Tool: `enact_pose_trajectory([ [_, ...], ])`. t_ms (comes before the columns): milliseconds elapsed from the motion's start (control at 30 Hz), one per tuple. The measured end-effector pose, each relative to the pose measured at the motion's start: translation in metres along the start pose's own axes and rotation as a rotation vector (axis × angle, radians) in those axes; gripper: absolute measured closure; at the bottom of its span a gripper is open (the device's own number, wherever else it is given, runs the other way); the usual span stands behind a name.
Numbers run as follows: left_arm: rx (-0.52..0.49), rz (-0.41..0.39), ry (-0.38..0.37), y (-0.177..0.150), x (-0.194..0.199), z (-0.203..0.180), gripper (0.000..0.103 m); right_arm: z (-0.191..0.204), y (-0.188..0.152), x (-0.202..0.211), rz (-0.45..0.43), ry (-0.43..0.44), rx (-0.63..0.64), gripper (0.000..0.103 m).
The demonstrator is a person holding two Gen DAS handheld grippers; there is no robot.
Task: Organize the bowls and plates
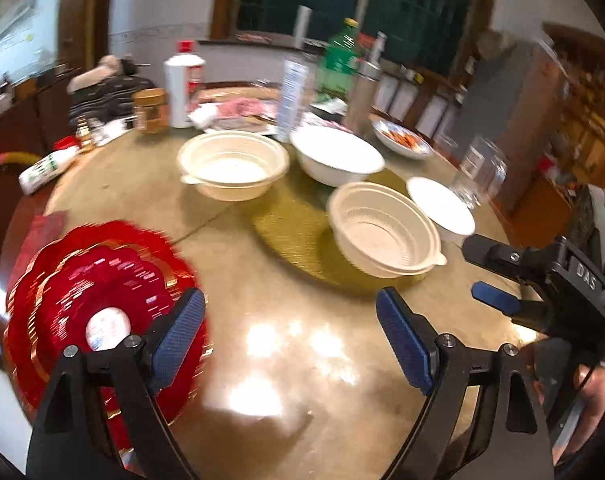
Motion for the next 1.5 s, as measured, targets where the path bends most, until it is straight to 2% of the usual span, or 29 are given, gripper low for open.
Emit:
enact_pose_trajectory([
  [133, -0.007, 0.034, 0.001, 0.012, -0.022, -0.017, 0.015, -0.023, 0.012, -0.01, 0.031, -0.039, -0.038, 0.0],
  [267, 0.073, 0.087, -0.009, 0.015, -0.045, -0.02, 0.015, -0.037, 0.022, -0.019, 0.055, -0.05, -0.06, 0.004],
  [367, 0.145, 0.109, 0.004, 0.019, -0.062, -0.02, 0.015, -0.044, 0.031, -0.029, 0.082, -0.045, -0.08, 0.013],
  [400, 0.159, 0.119, 0.009, 0.021, -0.067, -0.02, 0.015, -0.046, 0.034, -0.032, 0.086, -0.049, -0.081, 0.02],
  [533, 0.164, 0.123, 0.026, 0.025, -0.083, -0.029, 0.015, -0.048, 0.042, -0.042, 0.092, -0.077, -0.082, 0.038],
  [633, 0.151, 0.105, 0.053, 0.028, -0.094, -0.037, 0.015, -0.049, 0.048, -0.05, 0.081, -0.095, -0.091, 0.04],
  [767, 0.162, 0.109, 0.051, 0.025, -0.107, -0.041, 0.015, -0.052, 0.047, -0.06, 0.049, -0.1, -0.105, 0.042],
  [800, 0.165, 0.102, 0.056, 0.022, -0.109, -0.041, 0.015, -0.053, 0.045, -0.06, 0.039, -0.1, -0.11, 0.051],
  [833, 0.166, 0.098, 0.065, 0.02, -0.111, -0.041, 0.015, -0.055, 0.043, -0.063, 0.038, -0.113, -0.11, 0.068],
  [867, 0.161, 0.094, 0.075, 0.018, -0.112, -0.041, 0.017, -0.056, 0.041, -0.066, 0.05, -0.128, -0.107, 0.079],
  [900, 0.152, 0.083, 0.082, 0.016, -0.113, -0.041, 0.035, -0.056, 0.04, -0.068, 0.06, -0.131, -0.101, 0.086],
  [933, 0.141, 0.08, 0.09, 0.015, -0.114, -0.041, 0.065, -0.054, 0.04, -0.068, 0.06, -0.135, -0.093, 0.087],
  [967, 0.131, 0.086, 0.084, 0.015, -0.116, -0.041, 0.071, -0.052, 0.04, -0.068, 0.053, -0.125, -0.081, 0.087],
  [1000, 0.131, 0.088, 0.078, 0.014, -0.117, -0.041, 0.082, -0.047, 0.04, -0.067, 0.046, -0.119, -0.061, 0.087],
  [1033, 0.131, 0.082, 0.074, 0.013, -0.118, -0.041, 0.088, -0.044, 0.039, -0.066, 0.038, -0.119, -0.046, 0.088],
  [1133, 0.119, 0.048, 0.085, 0.009, -0.116, -0.041, 0.088, -0.038, 0.035, -0.067, 0.025, -0.145, -0.006, 0.088],
  [1500, 0.094, -0.005, 0.08, 0.007, -0.109, -0.038, 0.088, -0.038, 0.031, -0.07, 0.006, -0.139, 0.023, 0.088],
])
Point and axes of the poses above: each gripper's, at about its wrist camera, not at the fingertips, and x roughly against the way its jaws point, z to its left, y to its top, the point moved 1 cm from there along -x, roughly the way its jaws point, and after that the axes turned 4 degrees about x, right-handed, at the moved point
